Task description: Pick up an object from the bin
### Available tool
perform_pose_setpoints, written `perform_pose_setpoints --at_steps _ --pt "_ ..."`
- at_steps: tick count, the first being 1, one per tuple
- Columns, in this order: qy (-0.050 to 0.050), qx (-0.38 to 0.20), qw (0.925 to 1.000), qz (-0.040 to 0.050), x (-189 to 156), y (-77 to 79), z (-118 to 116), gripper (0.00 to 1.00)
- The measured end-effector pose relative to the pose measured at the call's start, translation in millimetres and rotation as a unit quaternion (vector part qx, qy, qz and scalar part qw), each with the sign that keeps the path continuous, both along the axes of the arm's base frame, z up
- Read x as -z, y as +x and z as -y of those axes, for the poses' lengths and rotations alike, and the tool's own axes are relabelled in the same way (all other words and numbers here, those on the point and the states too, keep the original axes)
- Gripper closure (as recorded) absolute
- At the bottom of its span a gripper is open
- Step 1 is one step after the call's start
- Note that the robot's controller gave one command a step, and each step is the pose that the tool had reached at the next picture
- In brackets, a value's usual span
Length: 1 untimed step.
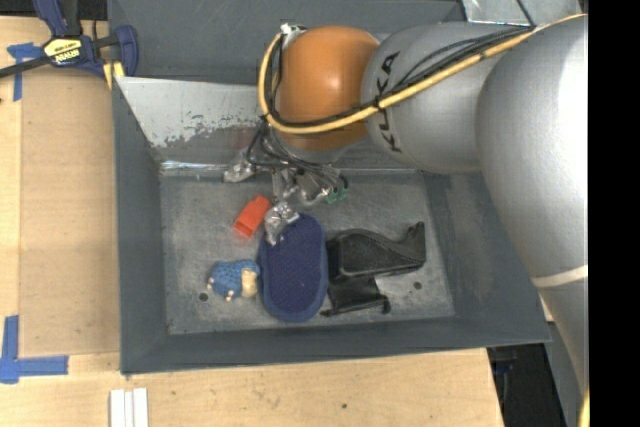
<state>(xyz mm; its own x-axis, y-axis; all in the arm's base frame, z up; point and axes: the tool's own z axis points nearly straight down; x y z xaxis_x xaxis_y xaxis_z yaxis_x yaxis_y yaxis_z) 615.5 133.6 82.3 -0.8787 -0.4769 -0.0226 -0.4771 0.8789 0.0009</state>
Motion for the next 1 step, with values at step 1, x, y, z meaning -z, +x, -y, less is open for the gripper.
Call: perform_pose_setpoints --at_steps 1 --pt "0.000 -0.022 0.9998 0.0005 -0.1 -1.1 -1.5 0.00"
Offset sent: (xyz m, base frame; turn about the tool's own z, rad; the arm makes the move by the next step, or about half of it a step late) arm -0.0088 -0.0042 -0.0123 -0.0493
